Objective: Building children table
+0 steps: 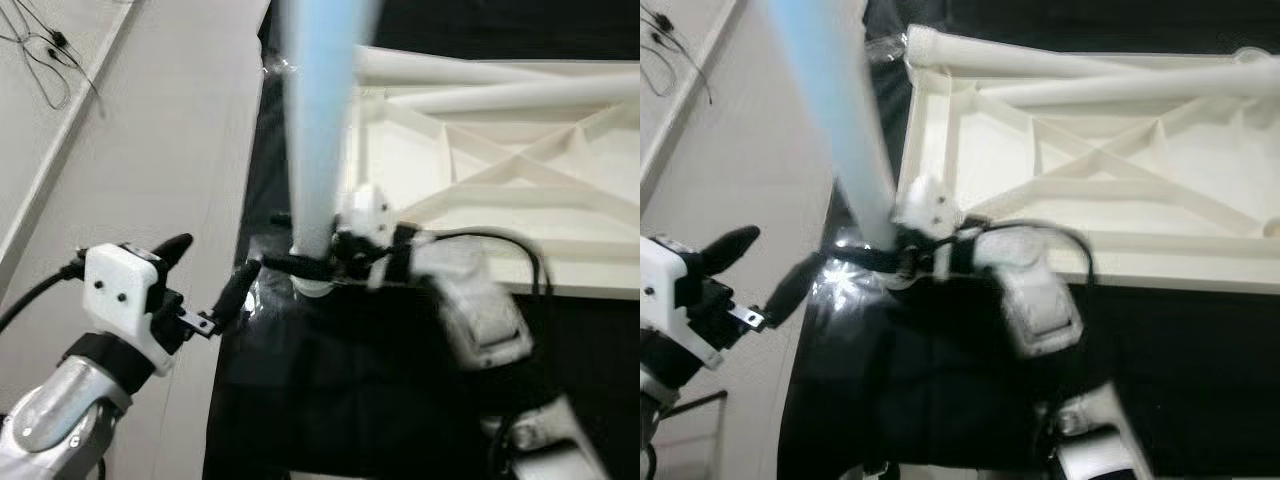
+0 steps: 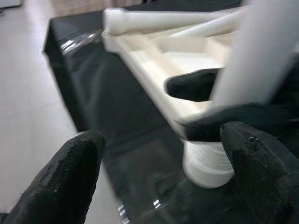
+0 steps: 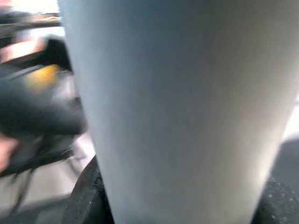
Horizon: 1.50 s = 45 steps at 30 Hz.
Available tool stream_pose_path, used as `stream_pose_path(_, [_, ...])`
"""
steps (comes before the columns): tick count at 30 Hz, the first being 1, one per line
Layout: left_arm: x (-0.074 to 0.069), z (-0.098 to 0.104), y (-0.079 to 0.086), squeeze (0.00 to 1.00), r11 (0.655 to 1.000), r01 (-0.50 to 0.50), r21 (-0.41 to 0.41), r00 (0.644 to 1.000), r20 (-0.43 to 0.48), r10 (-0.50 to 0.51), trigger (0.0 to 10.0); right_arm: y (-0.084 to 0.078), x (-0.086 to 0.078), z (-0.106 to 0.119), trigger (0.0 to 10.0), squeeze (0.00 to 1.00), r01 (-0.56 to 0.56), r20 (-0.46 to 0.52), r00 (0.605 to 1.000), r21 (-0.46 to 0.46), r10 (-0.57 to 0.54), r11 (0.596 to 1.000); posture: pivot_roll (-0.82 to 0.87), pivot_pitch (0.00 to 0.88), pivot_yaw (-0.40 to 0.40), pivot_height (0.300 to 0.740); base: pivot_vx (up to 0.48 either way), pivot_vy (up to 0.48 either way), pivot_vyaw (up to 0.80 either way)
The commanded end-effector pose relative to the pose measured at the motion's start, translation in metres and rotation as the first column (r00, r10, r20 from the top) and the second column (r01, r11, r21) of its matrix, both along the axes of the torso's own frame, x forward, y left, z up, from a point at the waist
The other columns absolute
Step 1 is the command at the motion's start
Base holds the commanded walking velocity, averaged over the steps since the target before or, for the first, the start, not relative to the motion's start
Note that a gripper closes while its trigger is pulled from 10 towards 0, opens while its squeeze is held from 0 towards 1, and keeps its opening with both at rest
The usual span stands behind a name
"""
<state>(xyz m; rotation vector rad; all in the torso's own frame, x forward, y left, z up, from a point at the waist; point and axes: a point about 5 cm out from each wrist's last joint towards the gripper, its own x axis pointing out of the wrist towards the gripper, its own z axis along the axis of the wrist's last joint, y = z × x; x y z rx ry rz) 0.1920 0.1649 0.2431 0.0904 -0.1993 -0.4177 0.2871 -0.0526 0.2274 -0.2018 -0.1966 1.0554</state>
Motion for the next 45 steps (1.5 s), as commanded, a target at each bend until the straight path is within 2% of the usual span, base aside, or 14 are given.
stream_pose_path(1, [-0.001, -0.005, -0.002, 0.00, 1.000, 0.003, 0.004, 0.999, -0.034, -0.003, 10.0, -0.002, -0.005, -0.041, 10.0, 0.00, 0.182, -0.240, 0.952, -0.048, -0.188, 0.982, 0.03, 0.421, 0.047, 0.740, 0.000, 0.000, 0.00])
stream_pose_path(9, [0.001, -0.002, -0.007, 0.00, 0.999, 0.047, 0.014, 0.998, -0.038, -0.047, 10.0, 0.000, -0.020, -0.045, 10.0, 0.00, 0.436, -0.236, 0.884, 0.107, -0.403, 0.893, 0.03, 0.419, 0.071, 0.740, 0.000, 0.000, 0.00])
stream_pose_path(16, [0.006, 0.004, -0.009, 0.00, 0.997, 0.070, 0.034, 0.997, -0.013, -0.069, 10.0, 0.008, -0.031, -0.038, 10.0, 0.00, 0.442, -0.186, 0.892, 0.158, -0.413, 0.883, 0.03, 0.407, 0.076, 0.740, 0.000, 0.000, 0.00])
stream_pose_path(17, [0.009, 0.006, -0.012, 0.00, 0.996, 0.083, 0.035, 0.997, -0.002, -0.083, 10.0, 0.020, -0.037, -0.025, 10.0, 0.00, 0.319, -0.125, 0.946, 0.187, -0.299, 0.929, 0.02, 0.401, 0.073, 0.740, 0.000, 0.000, 0.00])
stream_pose_path(20, [0.011, 0.006, -0.015, 0.00, 0.995, 0.096, 0.033, 0.995, 0.003, -0.096, 10.0, 0.028, -0.035, -0.012, 10.0, 0.00, 0.146, -0.054, 0.989, 0.196, -0.138, 0.970, 0.00, 0.387, 0.059, 0.740, 0.000, 0.000, 0.00])
stream_pose_path(21, [0.011, 0.006, -0.015, 0.00, 0.995, 0.096, 0.033, 0.995, 0.003, -0.096, 10.0, 0.028, -0.035, -0.012, 10.0, 0.00, 0.146, -0.054, 0.989, 0.196, -0.138, 0.970, 0.00, 0.387, 0.059, 0.740, 0.000, 0.000, 0.00])
stream_pose_path(23, [0.013, 0.009, -0.017, 0.00, 0.994, 0.107, 0.028, 0.994, 0.014, -0.108, 10.0, 0.025, -0.025, 0.000, 10.0, 0.00, -0.093, -0.005, 0.996, 0.151, 0.094, 0.984, -0.01, 0.383, 0.057, 0.740, 0.000, 0.000, 0.00])
stream_pose_path(25, [0.014, 0.010, -0.017, 0.00, 0.994, 0.110, 0.027, 0.994, 0.018, -0.111, 10.0, 0.022, -0.020, 0.005, 10.0, 0.00, -0.162, 0.013, 0.987, 0.132, 0.162, 0.978, -0.01, 0.385, 0.055, 0.740, 0.000, 0.000, 0.00])
stream_pose_path(26, [0.015, 0.011, -0.018, 0.00, 0.993, 0.113, 0.022, 0.993, 0.019, -0.113, 10.0, 0.016, -0.014, 0.009, 10.0, 0.00, -0.248, 0.005, 0.969, 0.109, 0.249, 0.963, -0.01, 0.385, 0.055, 0.740, 0.000, 0.000, 0.00])
stream_pose_path(27, [0.014, 0.010, -0.018, 0.00, 0.992, 0.120, 0.026, 0.993, 0.014, -0.120, 10.0, 0.008, -0.004, 0.008, 10.0, 0.00, -0.349, 0.003, 0.937, 0.021, 0.349, 0.937, -0.01, 0.392, 0.048, 0.740, 0.000, 0.000, 0.00])
stream_pose_path(28, [0.014, 0.010, -0.018, 0.00, 0.992, 0.120, 0.026, 0.993, 0.014, -0.120, 10.0, 0.008, -0.004, 0.008, 10.0, 0.00, -0.349, 0.003, 0.937, 0.021, 0.349, 0.937, -0.01, 0.392, 0.048, 0.740, 0.000, 0.000, 0.00])
stream_pose_path(31, [0.012, 0.006, -0.020, 0.00, 0.990, 0.140, 0.034, 0.990, -0.012, -0.140, 10.0, -0.013, 0.022, 0.003, 10.0, 0.00, -0.506, -0.057, 0.861, -0.189, 0.505, 0.841, 0.00, 0.406, 0.049, 0.740, 0.000, 0.000, 0.00])
stream_pose_path(39, [0.007, 0.004, -0.024, 0.00, 0.988, 0.153, 0.035, 0.988, -0.027, -0.152, 10.0, -0.007, 0.037, 0.010, 10.0, 0.00, -0.574, -0.078, 0.814, -0.258, 0.576, 0.777, 0.04, 0.401, 0.041, 0.740, 0.000, 0.000, 0.00])
stream_pose_path(45, [0.001, 0.003, -0.025, 0.00, 0.988, 0.150, 0.027, 0.988, -0.036, -0.149, 10.0, -0.003, 0.039, 0.002, 10.0, 0.00, -0.651, -0.125, 0.743, -0.362, 0.657, 0.668, 0.07, 0.409, 0.049, 0.740, 0.000, 0.000, 0.00])
